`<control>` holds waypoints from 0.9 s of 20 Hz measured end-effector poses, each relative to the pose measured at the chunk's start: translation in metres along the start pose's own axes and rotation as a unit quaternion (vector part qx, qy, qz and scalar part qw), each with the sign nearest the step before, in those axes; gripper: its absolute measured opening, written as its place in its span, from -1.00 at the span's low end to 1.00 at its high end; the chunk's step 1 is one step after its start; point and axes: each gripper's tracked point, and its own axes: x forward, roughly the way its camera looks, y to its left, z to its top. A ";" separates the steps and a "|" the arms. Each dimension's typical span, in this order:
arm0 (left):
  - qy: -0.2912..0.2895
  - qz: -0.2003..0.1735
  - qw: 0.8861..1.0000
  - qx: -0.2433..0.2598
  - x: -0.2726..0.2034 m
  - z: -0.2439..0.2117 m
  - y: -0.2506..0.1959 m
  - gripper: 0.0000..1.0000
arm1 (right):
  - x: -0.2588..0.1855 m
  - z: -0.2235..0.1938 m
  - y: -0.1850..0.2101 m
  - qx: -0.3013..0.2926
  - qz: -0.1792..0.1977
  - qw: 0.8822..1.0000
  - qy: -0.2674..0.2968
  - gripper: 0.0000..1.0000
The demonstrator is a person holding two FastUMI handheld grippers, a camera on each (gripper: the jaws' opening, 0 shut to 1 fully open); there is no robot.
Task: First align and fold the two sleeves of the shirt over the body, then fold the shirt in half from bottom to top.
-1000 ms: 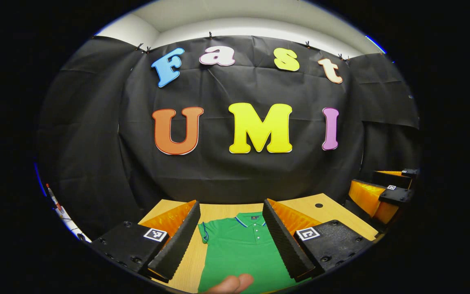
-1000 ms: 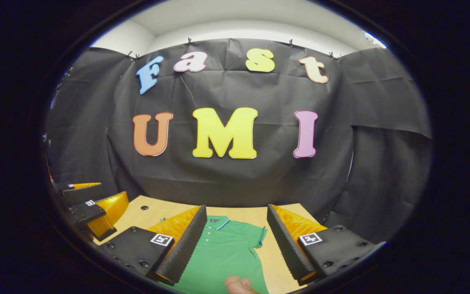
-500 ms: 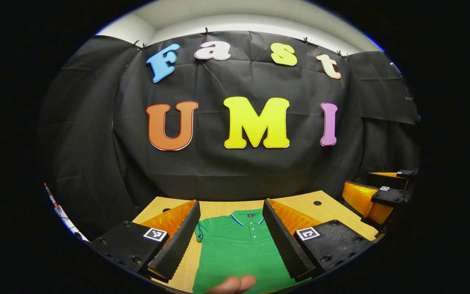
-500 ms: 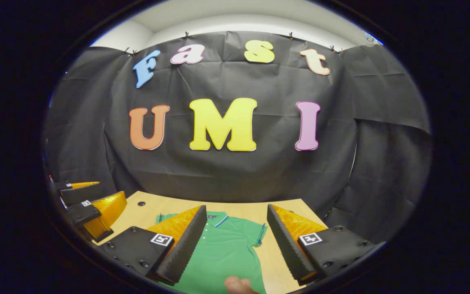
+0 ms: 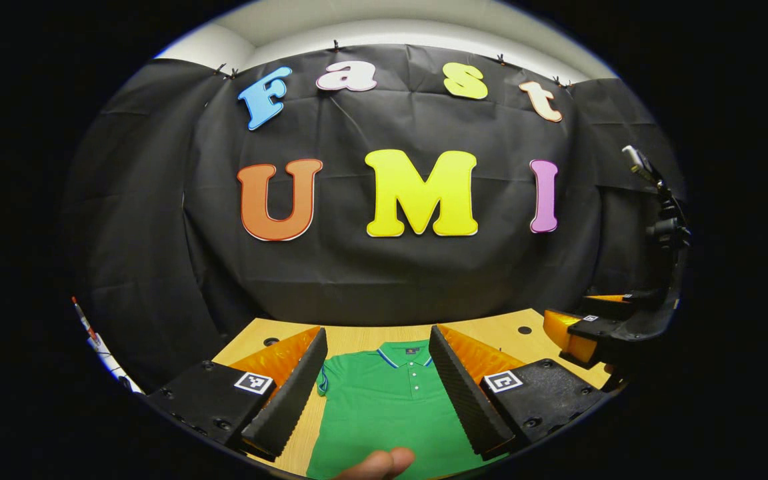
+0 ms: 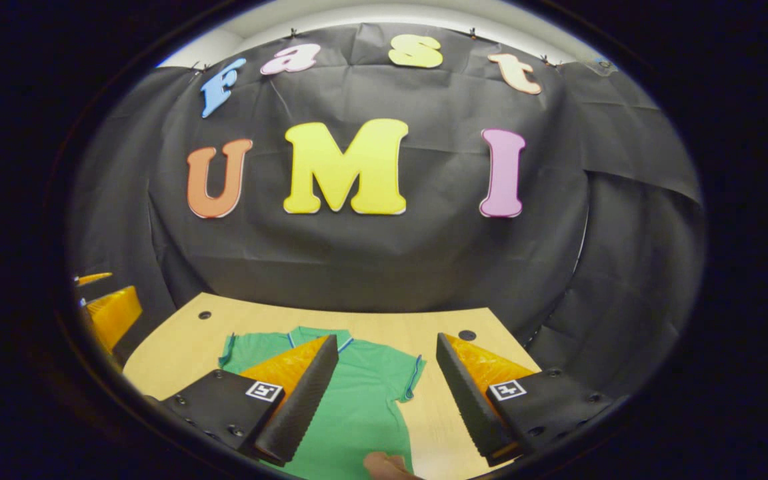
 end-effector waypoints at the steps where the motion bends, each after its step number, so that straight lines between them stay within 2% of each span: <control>1: 0.005 0.004 1.000 0.004 0.002 -0.003 0.000 0.98 | 0.013 -0.005 -0.005 -0.002 -0.003 1.000 0.009 0.92; 10: 0.031 0.053 0.998 0.026 0.014 -0.022 0.002 0.98 | 0.139 -0.097 -0.043 0.028 -0.024 0.990 0.138 0.92; 18: 0.082 0.082 0.993 0.032 0.024 -0.056 0.008 0.98 | 0.214 -0.176 -0.050 0.050 -0.043 0.970 0.233 0.96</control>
